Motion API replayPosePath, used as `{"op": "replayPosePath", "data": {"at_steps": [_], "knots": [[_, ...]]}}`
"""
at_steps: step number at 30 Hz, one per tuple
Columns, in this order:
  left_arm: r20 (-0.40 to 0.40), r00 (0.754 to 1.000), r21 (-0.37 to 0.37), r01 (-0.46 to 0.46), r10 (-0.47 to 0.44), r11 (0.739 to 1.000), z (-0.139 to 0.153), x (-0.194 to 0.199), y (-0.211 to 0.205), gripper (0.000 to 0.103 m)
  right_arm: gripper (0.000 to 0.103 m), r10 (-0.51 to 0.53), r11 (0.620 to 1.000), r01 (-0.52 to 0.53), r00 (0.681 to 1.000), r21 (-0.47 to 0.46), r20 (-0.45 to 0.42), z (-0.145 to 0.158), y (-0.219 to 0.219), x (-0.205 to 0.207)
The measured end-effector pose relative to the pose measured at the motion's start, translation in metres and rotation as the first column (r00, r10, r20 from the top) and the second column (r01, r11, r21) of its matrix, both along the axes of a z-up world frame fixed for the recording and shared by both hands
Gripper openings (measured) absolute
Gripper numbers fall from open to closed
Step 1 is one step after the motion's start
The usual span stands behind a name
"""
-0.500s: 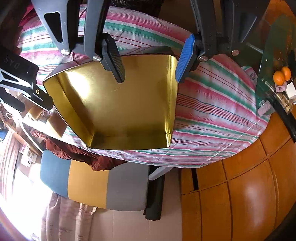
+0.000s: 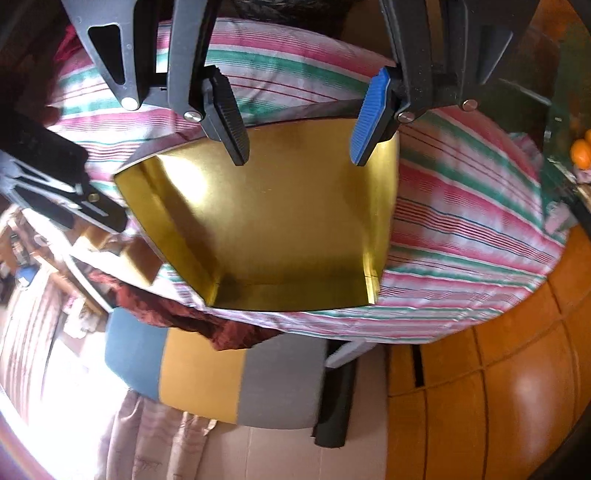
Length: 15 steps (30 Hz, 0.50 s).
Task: Organize objects
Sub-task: 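Move both tools from the gold tray toward the scattered items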
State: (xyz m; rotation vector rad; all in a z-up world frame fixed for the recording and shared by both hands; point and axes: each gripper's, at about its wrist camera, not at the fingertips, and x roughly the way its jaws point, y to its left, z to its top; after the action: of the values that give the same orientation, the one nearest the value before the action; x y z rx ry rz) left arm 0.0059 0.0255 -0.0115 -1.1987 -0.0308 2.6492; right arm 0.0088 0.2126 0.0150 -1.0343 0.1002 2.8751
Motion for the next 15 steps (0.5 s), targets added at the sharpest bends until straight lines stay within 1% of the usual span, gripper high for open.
{"op": "replayPosePath", "data": {"at_steps": [1, 4, 6, 8, 10, 13, 15], "knots": [[0.010, 1.000, 0.032, 0.017, -0.018, 0.999, 0.000, 0.000, 0.000, 0.063, 0.103, -0.001, 1.000, 0.001, 1.000, -0.006, 0.002, -0.001, 0.001, 0.000], [0.050, 0.998, 0.088, 0.042, -0.047, 0.995, -0.002, -0.002, 0.001, 0.065, 0.103, -0.010, 1.000, 0.011, 1.000, -0.020, 0.013, -0.003, 0.005, 0.000], [0.073, 0.997, 0.081, 0.025, -0.031, 0.996, -0.005, -0.002, 0.005, 0.064, 0.103, -0.012, 1.000, 0.013, 1.000, -0.019, 0.013, -0.004, 0.006, 0.000], [0.071, 0.997, 0.066, 0.025, -0.029, 0.998, -0.007, -0.001, 0.008, 0.064, 0.103, -0.009, 1.000, 0.009, 1.000, -0.017, 0.013, -0.004, 0.007, 0.001], [0.072, 0.996, 0.059, 0.040, -0.044, 0.997, -0.009, -0.001, 0.012, 0.064, 0.103, -0.003, 1.000, 0.003, 1.000, -0.011, 0.018, -0.005, 0.008, 0.003], [0.090, 0.993, 0.081, 0.067, -0.074, 0.995, -0.012, -0.001, 0.015, 0.065, 0.103, -0.007, 1.000, 0.008, 0.999, -0.017, 0.036, -0.009, 0.014, 0.004], [0.099, 0.991, 0.080, 0.082, -0.089, 0.993, -0.011, -0.004, 0.017, 0.066, 0.103, -0.018, 1.000, 0.019, 0.999, -0.014, 0.048, -0.011, 0.020, 0.006]]}}
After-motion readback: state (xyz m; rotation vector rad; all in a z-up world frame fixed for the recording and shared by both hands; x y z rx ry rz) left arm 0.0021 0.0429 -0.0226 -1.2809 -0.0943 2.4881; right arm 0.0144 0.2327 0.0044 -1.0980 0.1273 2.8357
